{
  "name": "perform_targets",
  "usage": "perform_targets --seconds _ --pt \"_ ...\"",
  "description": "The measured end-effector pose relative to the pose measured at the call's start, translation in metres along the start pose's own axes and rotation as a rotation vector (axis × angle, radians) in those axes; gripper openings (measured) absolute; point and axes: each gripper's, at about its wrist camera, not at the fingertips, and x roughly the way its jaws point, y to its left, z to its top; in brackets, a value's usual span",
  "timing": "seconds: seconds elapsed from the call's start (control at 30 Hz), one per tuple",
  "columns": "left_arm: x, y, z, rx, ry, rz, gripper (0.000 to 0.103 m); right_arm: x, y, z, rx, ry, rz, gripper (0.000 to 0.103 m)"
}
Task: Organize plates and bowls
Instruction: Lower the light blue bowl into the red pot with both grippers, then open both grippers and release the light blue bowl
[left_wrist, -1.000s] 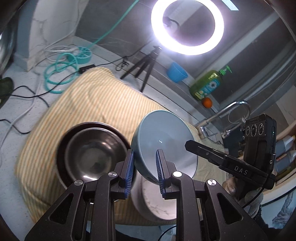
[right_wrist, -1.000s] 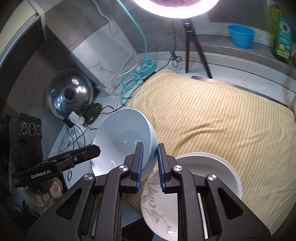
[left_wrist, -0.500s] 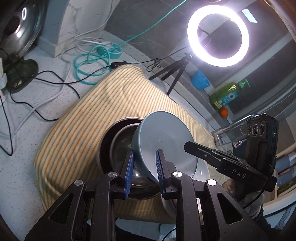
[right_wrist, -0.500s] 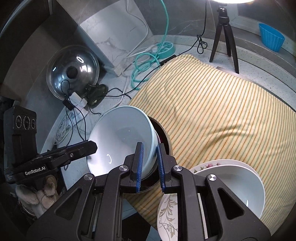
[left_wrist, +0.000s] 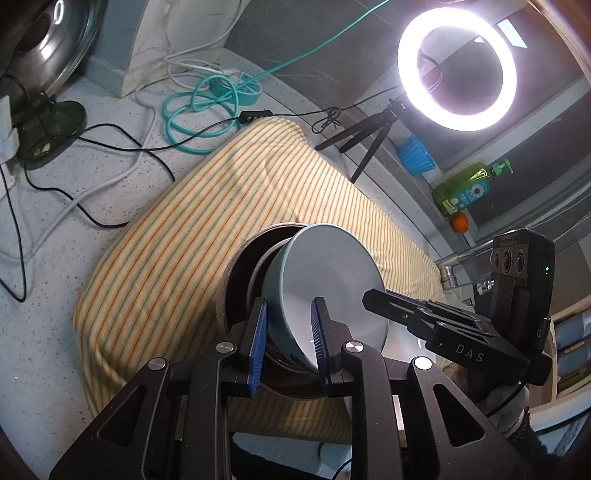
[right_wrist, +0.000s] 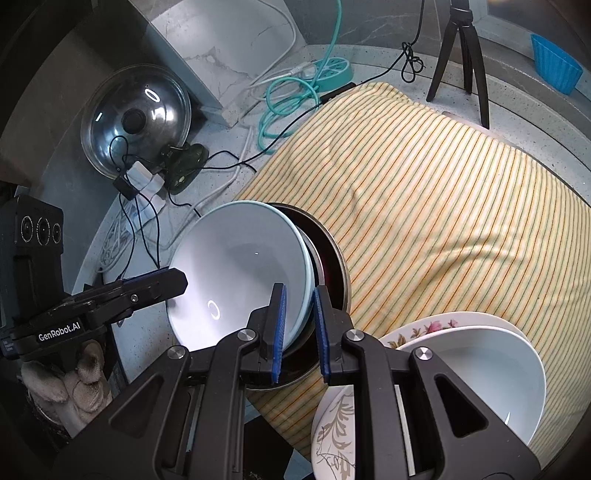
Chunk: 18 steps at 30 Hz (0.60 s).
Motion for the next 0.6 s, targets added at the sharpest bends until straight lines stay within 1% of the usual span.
perform_targets --seconds 0.2,0.27,0.33,0.37,0.43,0.5,0.6 --pt "0.003 0.003 -0.001 -0.007 0.017 0.01 0.02 0.004 0.001 0.0 -0.012 0.014 -0.011 0.016" --pt "0.004 0.003 -0.001 -0.004 0.016 0.021 0.023 0.003 0.002 0.001 -0.015 0.004 -0.014 0.017" --pt "0.002 0.001 0.0 0.003 0.011 0.02 0.024 0.001 0.002 0.001 -0.017 -0.007 -0.009 0.026" --pt "0.002 0.001 0.001 0.007 0.011 0.019 0.026 -0.002 0.003 0.001 -0.016 -0.016 -0.006 0.028" --pt "-0.001 -0.001 0.002 0.015 0.002 0.022 0.028 -0.007 0.004 0.002 -0.015 -0.039 -0.001 0.039" --pt "-0.004 -0.002 0.004 0.017 -0.007 0.019 0.028 -0.013 0.003 0.003 -0.01 -0.061 0.0 0.044" --pt "-0.009 0.0 0.007 0.012 -0.021 0.015 0.028 -0.021 0.001 0.004 0.003 -0.079 0.003 0.045"
